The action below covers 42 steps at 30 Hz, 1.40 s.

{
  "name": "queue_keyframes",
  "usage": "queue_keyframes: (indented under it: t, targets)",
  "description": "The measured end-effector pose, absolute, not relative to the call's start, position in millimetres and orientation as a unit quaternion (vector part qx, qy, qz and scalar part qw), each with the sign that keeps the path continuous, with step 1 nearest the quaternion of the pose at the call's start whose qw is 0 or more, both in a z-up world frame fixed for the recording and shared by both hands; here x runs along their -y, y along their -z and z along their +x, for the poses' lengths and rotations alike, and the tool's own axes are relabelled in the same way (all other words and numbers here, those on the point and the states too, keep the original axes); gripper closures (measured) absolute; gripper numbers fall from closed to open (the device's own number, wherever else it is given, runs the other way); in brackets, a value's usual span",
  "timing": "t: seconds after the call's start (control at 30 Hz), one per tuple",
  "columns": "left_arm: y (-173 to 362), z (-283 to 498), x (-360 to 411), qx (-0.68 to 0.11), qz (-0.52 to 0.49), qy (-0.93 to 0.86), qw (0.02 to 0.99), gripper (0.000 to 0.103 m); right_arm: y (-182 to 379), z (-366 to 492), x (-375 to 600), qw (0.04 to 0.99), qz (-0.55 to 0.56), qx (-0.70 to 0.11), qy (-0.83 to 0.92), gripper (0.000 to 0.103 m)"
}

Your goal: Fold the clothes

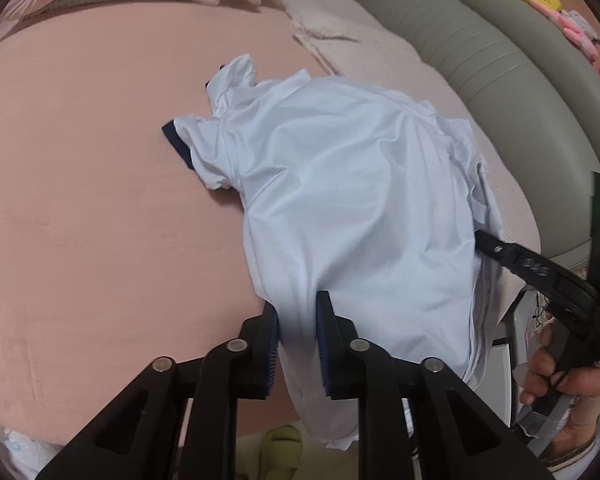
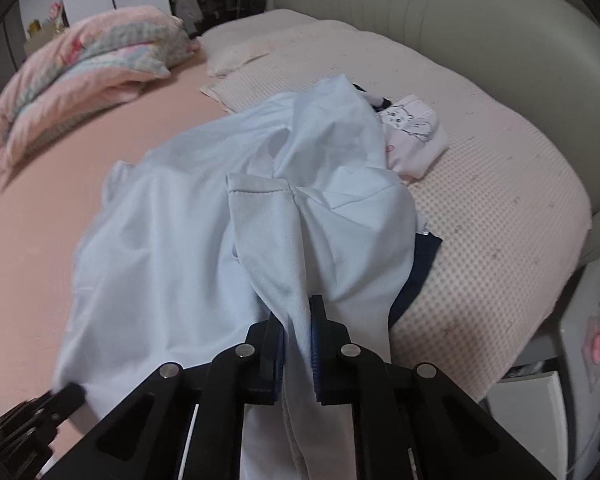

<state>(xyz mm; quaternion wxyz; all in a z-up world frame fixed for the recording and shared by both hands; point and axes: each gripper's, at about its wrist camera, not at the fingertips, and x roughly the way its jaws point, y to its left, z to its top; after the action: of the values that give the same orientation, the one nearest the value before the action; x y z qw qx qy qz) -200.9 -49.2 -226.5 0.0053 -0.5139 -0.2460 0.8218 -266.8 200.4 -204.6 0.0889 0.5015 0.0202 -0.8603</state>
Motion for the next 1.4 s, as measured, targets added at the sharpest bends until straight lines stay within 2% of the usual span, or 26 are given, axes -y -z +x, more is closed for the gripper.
queue_keyframes:
  t: [0.03,0.07,0.13,0.37,0.5,0.7,0.87,1.4]
  targets:
    - [226,-203,50,0.245,-0.521,-0.818,0.006,0.065,202,-265,-204,0.100,0.502,-0.005,0.859,0.094]
    - [225,-202,50,0.243,-0.522,-0.817,0.009,0.042,198,-264,-207,0.110,0.502,0.012,0.858,0.094]
    - [216,-199,51,0.236,-0.509,-0.828,0.012,0.026,192,-262,-212,0.136,0.503,0.044,0.853,0.094]
    - [191,-197,51,0.221,-0.488,-0.845,0.018,0.026,182,-262,-204,0.183,0.503,0.076,0.841,0.094]
    - [188,-197,40,0.218,-0.482,-0.847,0.056,0.026,188,-266,-204,0.208,0.514,0.126,0.823,0.094]
    - [189,-204,14,0.237,-0.472,-0.843,0.106,0.026,184,-263,-201,0.235,0.518,0.149,0.808,0.094]
    - [187,-215,-9,0.245,-0.474,-0.836,0.128,0.026,170,-252,-189,0.220,0.523,0.112,0.816,0.094]
    - [191,-228,-58,0.290,-0.438,-0.827,0.200,0.028,150,-237,-189,0.219,0.545,0.121,0.801,0.094]
